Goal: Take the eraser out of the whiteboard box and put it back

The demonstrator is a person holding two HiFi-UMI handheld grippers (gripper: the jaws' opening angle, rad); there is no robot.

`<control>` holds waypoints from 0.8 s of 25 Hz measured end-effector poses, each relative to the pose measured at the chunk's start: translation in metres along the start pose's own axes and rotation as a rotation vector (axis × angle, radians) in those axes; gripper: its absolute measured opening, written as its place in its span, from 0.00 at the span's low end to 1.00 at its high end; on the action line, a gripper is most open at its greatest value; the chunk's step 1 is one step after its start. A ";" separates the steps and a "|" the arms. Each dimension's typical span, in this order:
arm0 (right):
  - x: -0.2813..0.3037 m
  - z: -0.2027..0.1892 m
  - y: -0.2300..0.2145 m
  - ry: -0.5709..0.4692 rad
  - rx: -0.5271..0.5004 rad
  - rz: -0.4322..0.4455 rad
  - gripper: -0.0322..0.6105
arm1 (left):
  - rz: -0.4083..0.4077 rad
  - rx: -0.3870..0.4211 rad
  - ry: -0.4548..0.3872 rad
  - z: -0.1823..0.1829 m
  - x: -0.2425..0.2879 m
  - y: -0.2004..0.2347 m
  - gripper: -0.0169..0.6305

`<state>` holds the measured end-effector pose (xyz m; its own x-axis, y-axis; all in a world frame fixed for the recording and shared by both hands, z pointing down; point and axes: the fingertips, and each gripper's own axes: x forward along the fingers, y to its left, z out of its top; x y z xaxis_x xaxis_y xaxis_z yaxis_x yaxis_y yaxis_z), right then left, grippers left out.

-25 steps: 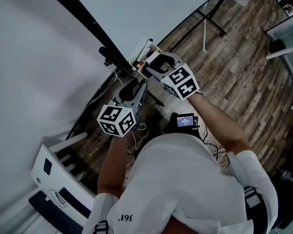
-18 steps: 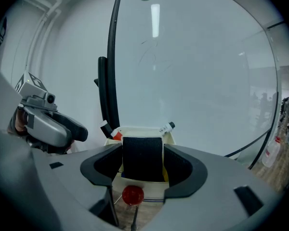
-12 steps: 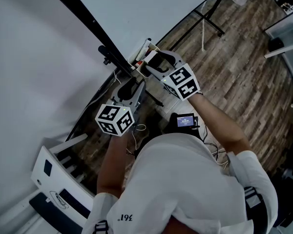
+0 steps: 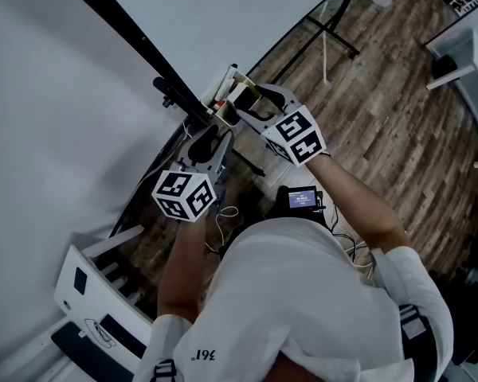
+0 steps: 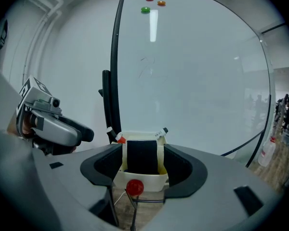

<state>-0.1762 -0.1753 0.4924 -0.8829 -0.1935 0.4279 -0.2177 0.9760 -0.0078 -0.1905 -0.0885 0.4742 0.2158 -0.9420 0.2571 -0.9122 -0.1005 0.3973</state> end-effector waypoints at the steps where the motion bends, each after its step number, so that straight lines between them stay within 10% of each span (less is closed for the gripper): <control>1: -0.002 0.001 0.000 -0.002 -0.001 -0.003 0.46 | -0.002 0.001 -0.003 0.001 0.000 -0.001 0.24; 20: -0.070 0.042 -0.006 -0.111 0.020 -0.071 0.46 | -0.041 0.031 -0.090 0.035 -0.008 -0.031 0.24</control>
<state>-0.1306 -0.1717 0.4248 -0.9051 -0.2733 0.3257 -0.2890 0.9573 0.0003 -0.1762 -0.0887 0.4291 0.2223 -0.9617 0.1602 -0.9137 -0.1482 0.3784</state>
